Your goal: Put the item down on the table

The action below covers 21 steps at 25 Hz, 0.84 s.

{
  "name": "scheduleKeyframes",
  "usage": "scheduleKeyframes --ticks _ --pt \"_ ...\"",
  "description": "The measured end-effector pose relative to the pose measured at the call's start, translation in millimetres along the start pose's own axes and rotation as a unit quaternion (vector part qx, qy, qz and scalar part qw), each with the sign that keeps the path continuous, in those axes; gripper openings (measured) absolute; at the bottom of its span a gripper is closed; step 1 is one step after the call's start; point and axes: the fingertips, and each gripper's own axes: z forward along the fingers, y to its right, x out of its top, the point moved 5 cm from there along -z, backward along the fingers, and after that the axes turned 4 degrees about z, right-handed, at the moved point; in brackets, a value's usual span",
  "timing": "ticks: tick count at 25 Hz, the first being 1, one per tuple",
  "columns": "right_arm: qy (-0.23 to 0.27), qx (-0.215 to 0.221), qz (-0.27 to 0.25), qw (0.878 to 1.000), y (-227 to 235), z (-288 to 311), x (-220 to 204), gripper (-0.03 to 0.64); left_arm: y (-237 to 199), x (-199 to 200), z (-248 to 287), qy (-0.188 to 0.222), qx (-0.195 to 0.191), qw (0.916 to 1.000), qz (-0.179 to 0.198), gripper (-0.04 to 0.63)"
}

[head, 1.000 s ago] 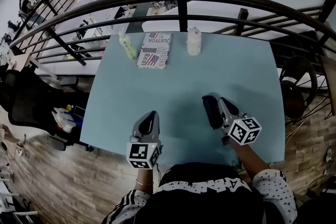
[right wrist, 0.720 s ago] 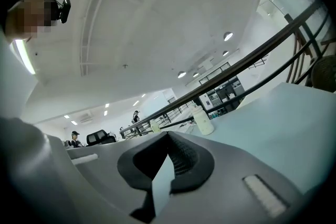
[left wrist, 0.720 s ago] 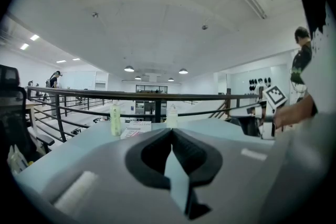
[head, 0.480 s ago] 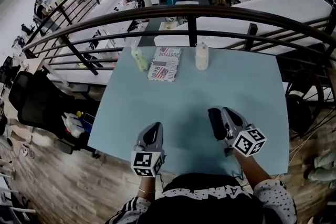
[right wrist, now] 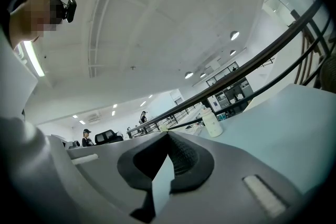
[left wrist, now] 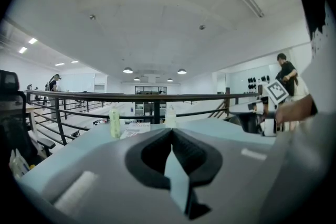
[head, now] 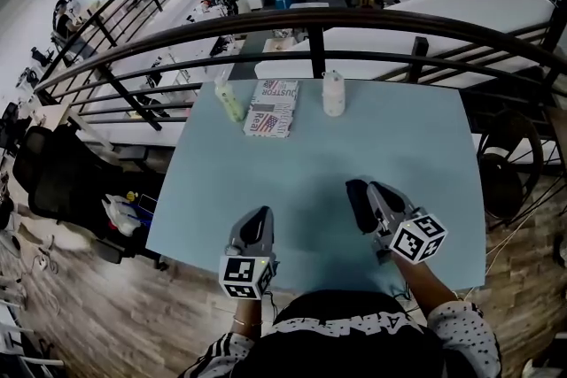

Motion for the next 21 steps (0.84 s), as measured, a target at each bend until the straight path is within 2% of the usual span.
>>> scheduleKeyframes --ticks 21 --pt "-0.001 -0.001 0.005 1.000 2.6 -6.8 3.4 -0.002 7.5 2.7 2.8 0.000 -0.005 1.0000 0.001 0.000"
